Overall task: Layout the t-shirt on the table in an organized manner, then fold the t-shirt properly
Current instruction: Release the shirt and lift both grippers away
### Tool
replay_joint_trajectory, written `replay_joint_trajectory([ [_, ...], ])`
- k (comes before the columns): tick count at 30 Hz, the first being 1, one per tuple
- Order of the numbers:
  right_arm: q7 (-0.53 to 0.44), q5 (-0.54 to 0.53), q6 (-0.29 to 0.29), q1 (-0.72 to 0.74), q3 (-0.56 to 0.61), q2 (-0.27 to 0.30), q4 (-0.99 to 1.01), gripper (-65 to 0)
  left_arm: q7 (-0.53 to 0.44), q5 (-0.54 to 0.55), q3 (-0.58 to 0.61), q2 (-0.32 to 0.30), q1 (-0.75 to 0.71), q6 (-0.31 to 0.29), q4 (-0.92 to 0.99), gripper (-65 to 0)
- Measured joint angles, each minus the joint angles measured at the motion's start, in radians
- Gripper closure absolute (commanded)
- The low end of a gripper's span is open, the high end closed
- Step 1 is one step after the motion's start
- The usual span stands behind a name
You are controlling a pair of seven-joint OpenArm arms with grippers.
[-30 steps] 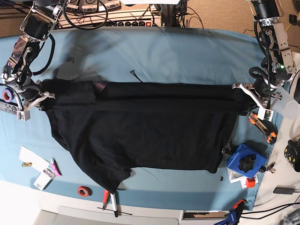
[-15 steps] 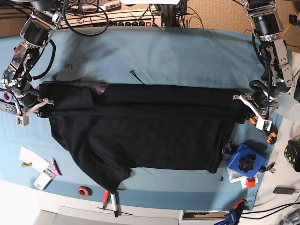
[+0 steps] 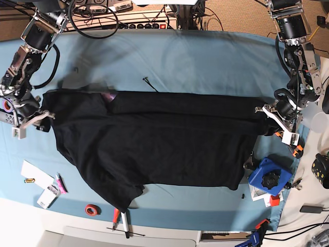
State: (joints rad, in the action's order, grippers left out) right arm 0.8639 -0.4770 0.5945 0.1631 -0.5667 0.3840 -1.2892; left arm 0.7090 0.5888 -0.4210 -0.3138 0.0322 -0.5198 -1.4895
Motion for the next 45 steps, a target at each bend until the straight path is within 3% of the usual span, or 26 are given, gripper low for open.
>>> replay_joint_trajectory([
  [6,0.058,-0.083,0.061,0.054,-0.114,0.001,-0.007,-12.9,0.000,-0.001,0.000,0.000,0.002,-0.001,-0.002,-16.0],
  [11,0.126,-0.097,0.062,0.056,-0.146,0.003,-0.007,-15.1,0.000,0.000,0.000,0.000,0.002,-0.001,-0.002,-16.0],
  [13,0.139,-0.094,0.099,0.056,-0.146,0.003,-0.007,-19.4,0.000,-0.001,0.000,-0.002,0.004,-0.001,-0.002,-18.1],
  [17,0.154,-0.124,0.098,0.056,-0.146,0.004,-0.007,-19.6,0.019,-0.002,-0.001,-0.003,0.019,-0.001,-0.004,-22.1],
  [22,0.158,-0.311,0.100,0.066,-0.175,0.017,-0.009,-19.6,0.138,0.050,-0.011,-0.004,0.021,0.000,-0.102,-22.1],
  [29,0.324,-0.462,0.099,0.082,-0.367,0.017,-0.025,-19.6,0.301,0.088,-0.110,-0.005,0.015,-0.001,-0.324,-22.1],
  [32,0.391,-0.476,0.098,0.080,-0.465,0.018,-0.026,-19.6,0.313,0.130,-0.183,-0.007,-0.024,-0.002,-0.395,-22.1],
  [35,0.392,-0.519,0.099,0.050,-0.520,0.019,-0.026,-19.6,0.312,0.155,-0.244,-0.008,-0.071,-0.002,-0.423,-22.1],
  [42,0.394,-0.487,0.099,-0.063,-0.525,0.029,-0.027,-19.7,0.312,0.156,-0.258,-0.005,-0.161,-0.002,-0.422,-22.1],
  [45,0.398,-0.463,0.099,-0.097,-0.518,0.029,-0.027,-24.8,0.312,0.157,-0.258,-0.005,-0.177,-0.002,-0.422,-22.1],
])
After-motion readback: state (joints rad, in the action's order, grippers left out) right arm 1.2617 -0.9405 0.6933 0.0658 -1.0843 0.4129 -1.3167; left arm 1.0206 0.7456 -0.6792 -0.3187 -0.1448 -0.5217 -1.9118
